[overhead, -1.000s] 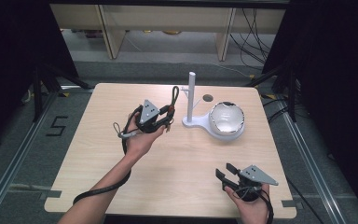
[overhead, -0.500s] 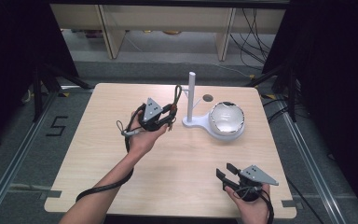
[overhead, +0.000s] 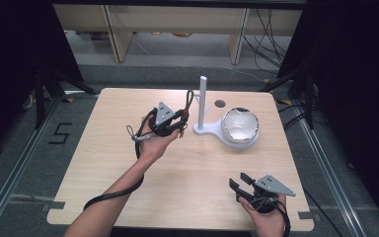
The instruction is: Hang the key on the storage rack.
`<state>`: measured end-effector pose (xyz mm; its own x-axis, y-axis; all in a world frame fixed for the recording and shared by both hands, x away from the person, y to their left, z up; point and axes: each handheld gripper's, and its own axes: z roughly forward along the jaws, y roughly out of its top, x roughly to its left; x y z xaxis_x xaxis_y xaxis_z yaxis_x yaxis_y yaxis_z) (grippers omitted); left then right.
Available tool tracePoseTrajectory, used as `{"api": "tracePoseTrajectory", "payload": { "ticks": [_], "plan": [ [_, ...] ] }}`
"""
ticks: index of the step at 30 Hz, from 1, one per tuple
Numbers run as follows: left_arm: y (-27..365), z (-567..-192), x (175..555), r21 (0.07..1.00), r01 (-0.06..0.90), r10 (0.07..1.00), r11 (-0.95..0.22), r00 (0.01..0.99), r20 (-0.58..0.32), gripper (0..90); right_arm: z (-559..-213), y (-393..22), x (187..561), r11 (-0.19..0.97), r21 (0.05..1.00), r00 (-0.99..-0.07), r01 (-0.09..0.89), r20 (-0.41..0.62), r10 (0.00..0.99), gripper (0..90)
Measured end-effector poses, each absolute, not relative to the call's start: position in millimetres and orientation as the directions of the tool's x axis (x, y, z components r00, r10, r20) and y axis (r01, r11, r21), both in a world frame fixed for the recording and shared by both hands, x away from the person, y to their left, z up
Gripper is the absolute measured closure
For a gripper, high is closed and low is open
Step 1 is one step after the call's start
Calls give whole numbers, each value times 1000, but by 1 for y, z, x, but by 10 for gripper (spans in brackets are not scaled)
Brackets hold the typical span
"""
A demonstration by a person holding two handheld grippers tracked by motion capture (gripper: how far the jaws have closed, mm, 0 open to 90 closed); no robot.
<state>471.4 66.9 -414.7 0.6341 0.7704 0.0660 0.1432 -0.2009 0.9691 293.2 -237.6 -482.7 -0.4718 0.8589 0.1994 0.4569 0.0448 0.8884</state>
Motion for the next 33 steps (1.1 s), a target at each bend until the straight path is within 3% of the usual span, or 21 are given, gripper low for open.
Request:
{"api": "tracePoseTrajectory", "payload": {
  "ticks": [17, 33],
  "plan": [
    [61, -422, 480, 962, 172, 773, -213, 632, 59, 693, -484, -241, 297, 90, 906, -497, 415, 143, 856, 498],
    [52, -427, 485, 951, 216, 775, -220, 631, 36, 692, -484, -239, 294, 55, 890, -478, 452, 190, 858, 497]
  ]
}}
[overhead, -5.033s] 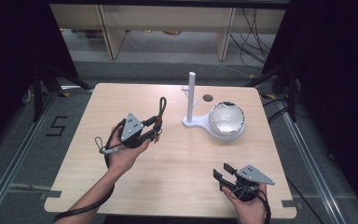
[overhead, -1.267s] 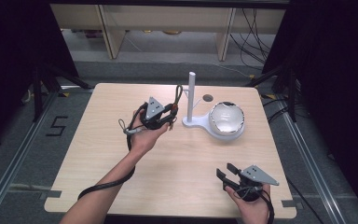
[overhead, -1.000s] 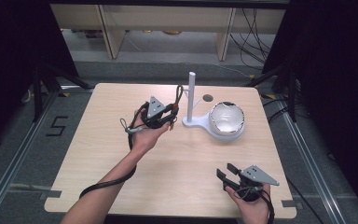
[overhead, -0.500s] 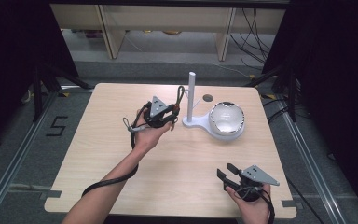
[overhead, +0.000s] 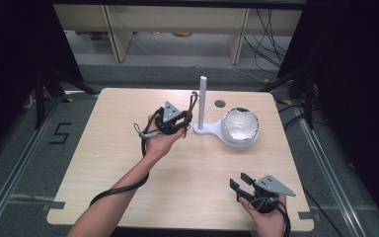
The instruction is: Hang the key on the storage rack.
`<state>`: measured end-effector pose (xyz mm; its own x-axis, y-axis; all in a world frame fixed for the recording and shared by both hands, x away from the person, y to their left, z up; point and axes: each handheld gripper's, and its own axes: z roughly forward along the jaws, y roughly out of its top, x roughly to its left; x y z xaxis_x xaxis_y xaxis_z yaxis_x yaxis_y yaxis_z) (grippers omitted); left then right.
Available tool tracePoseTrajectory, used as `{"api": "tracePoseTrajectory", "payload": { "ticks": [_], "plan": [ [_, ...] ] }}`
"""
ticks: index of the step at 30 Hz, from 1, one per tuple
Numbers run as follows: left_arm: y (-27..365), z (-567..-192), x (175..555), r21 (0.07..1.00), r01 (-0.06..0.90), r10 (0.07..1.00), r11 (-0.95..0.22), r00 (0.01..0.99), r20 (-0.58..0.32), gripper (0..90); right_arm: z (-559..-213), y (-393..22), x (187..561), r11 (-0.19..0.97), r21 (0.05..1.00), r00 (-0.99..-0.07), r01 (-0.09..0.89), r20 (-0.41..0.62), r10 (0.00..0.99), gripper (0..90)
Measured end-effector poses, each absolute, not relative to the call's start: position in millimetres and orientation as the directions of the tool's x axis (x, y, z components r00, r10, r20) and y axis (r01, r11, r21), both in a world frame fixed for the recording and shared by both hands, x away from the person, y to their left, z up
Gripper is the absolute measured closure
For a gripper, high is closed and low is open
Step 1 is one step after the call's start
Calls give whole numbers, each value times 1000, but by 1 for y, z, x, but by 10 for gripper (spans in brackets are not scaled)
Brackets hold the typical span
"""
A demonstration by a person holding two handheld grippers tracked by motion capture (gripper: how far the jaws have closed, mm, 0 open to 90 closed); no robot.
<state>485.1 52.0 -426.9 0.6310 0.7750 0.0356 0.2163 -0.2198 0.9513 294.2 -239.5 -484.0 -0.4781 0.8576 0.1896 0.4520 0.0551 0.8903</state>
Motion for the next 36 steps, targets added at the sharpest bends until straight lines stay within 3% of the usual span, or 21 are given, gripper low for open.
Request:
{"api": "tracePoseTrajectory", "payload": {
  "ticks": [28, 36],
  "plan": [
    [35, -432, 497, 934, 256, 766, -250, 642, 29, 680, -485, -241, 296, 74, 896, -481, 438, 164, 861, 495],
    [40, -427, 493, 928, 274, 753, -251, 658, 9, 610, -485, -242, 296, 63, 893, -484, 445, 180, 857, 496]
  ]
}}
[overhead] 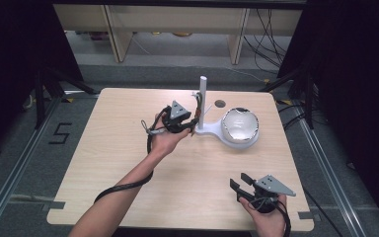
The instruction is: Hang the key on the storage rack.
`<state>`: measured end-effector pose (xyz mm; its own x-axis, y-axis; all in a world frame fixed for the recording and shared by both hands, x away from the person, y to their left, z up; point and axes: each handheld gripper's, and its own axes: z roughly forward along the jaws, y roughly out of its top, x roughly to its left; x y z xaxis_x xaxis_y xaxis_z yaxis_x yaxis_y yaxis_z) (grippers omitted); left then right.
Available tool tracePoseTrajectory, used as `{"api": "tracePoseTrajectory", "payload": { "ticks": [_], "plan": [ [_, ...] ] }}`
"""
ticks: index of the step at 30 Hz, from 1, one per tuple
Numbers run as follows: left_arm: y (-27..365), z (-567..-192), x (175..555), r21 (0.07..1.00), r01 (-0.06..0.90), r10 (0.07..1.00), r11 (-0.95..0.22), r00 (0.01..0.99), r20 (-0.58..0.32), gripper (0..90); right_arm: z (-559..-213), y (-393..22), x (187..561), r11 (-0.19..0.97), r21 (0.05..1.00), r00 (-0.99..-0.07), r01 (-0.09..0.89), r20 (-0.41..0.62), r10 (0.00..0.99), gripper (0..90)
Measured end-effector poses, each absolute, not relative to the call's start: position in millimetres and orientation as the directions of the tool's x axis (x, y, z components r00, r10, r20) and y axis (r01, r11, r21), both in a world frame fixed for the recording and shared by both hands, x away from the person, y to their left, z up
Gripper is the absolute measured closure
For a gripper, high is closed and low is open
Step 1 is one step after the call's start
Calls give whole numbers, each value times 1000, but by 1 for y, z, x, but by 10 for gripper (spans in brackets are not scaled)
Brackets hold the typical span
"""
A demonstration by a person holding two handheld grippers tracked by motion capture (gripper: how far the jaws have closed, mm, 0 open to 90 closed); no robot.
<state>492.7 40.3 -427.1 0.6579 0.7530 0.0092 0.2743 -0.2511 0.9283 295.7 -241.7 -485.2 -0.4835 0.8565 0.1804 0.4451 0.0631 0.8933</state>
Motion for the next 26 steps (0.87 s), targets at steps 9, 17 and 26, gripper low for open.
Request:
{"api": "tracePoseTrajectory", "payload": {
  "ticks": [9, 17, 26],
  "plan": [
    [67, -418, 473, 924, 272, 741, -267, 671, 16, 490, -484, -245, 296, 81, 890, -481, 449, 165, 861, 495],
    [120, -432, 431, 921, 274, 747, -276, 664, 26, 417, -486, -248, 296, 67, 890, -462, 452, 169, 871, 494],
    [185, -491, 357, 936, 295, 793, -193, 609, -28, 353, -495, -250, 300, 59, 888, -459, 457, 179, 871, 470]
  ]
}}
